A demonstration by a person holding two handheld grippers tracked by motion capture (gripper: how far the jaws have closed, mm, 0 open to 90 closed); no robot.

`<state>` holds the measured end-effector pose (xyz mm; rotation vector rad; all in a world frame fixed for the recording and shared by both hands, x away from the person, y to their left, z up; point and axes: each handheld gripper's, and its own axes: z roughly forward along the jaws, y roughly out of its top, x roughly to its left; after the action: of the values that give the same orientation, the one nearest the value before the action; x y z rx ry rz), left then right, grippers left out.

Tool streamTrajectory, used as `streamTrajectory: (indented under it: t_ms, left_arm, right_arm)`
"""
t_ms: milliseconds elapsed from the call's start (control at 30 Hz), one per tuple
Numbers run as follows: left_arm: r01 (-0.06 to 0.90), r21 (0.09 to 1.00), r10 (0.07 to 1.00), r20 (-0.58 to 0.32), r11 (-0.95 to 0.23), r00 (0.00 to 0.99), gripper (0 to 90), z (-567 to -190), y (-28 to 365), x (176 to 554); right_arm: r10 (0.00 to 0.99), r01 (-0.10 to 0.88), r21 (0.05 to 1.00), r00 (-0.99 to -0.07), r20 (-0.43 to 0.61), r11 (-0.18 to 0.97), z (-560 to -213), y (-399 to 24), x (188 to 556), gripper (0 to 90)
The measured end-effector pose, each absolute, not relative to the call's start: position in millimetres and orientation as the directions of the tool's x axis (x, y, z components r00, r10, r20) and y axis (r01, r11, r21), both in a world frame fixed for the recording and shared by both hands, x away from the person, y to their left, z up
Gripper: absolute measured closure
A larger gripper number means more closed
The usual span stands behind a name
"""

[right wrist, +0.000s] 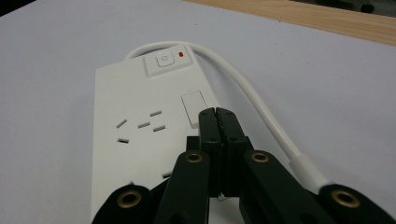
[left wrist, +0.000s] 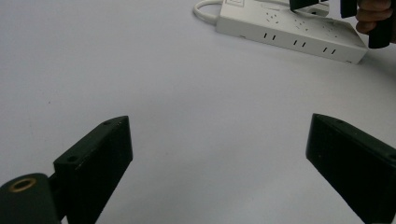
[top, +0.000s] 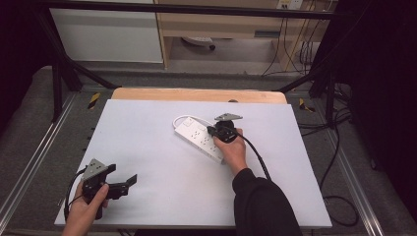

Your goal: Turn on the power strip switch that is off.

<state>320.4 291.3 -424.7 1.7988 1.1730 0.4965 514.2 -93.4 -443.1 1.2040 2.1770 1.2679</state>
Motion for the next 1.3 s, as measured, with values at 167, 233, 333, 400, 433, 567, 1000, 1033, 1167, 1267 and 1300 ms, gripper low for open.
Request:
streamTrajectory:
  t_ms: [167, 233, 333, 400, 433, 567, 1000, 1033, 1167, 1267, 1300]
  left_arm:
    - [0.510, 0.848, 0.874, -0.136, -0.141, 0.467, 7.1, -424.5, 291.3, 320.3]
    - [0.510, 0.849, 0.873, -0.137, -0.141, 0.468, 7.1, -424.6, 291.3, 320.4]
    - [0.510, 0.848, 0.873, -0.135, -0.142, 0.468, 7.1, -424.6, 291.1, 320.3]
    - [0.509, 0.849, 0.872, -0.134, -0.143, 0.470, 7.1, -424.6, 291.0, 320.2]
    - [0.508, 0.849, 0.872, -0.134, -0.144, 0.471, 7.1, -424.6, 291.0, 320.2]
    - [0.510, 0.848, 0.873, -0.134, -0.143, 0.469, 7.1, -424.6, 290.8, 320.2]
    - [0.507, 0.849, 0.874, -0.128, -0.148, 0.469, 7.1, -424.9, 290.5, 320.3]
    - [0.506, 0.849, 0.874, -0.125, -0.151, 0.470, 7.2, -424.8, 290.4, 320.0]
    - [0.507, 0.848, 0.873, -0.124, -0.153, 0.472, 7.2, -424.8, 289.8, 320.1]
    - [0.510, 0.847, 0.873, -0.129, -0.150, 0.470, 7.1, -425.3, 289.7, 320.3]
    - [0.512, 0.846, 0.874, -0.130, -0.149, 0.468, 7.1, -425.6, 289.4, 320.7]
  right_arm:
    - [0.807, 0.496, 0.835, -0.580, 0.115, 0.237, -443.3, -93.0, 514.4, 90.0]
    - [0.808, 0.497, 0.836, -0.578, 0.116, 0.235, -443.3, -92.8, 514.2, 90.0]
    - [0.808, 0.495, 0.836, -0.577, 0.115, 0.235, -443.5, -92.7, 514.0, 90.0]
    - [0.808, 0.494, 0.837, -0.578, 0.114, 0.235, -443.7, -92.8, 514.0, 90.0]
    - [0.808, 0.492, 0.838, -0.578, 0.112, 0.237, -443.8, -92.8, 513.9, 90.0]
    - [0.808, 0.489, 0.840, -0.579, 0.111, 0.236, -444.3, -93.2, 513.6, 90.0]
    - [0.808, 0.496, 0.835, -0.578, 0.113, 0.237, -446.2, -92.8, 513.6, 90.0]
    - [0.808, 0.492, 0.837, -0.579, 0.109, 0.240, -446.6, -92.0, 513.3, 90.0]
    - [0.807, 0.490, 0.837, -0.581, 0.105, 0.244, -446.6, -91.9, 513.1, 90.0]
    - [0.805, 0.490, 0.839, -0.582, 0.111, 0.238, -447.0, -92.7, 513.1, 90.0]
    - [0.806, 0.492, 0.838, -0.581, 0.115, 0.235, -446.8, -92.6, 513.3, 90.0]
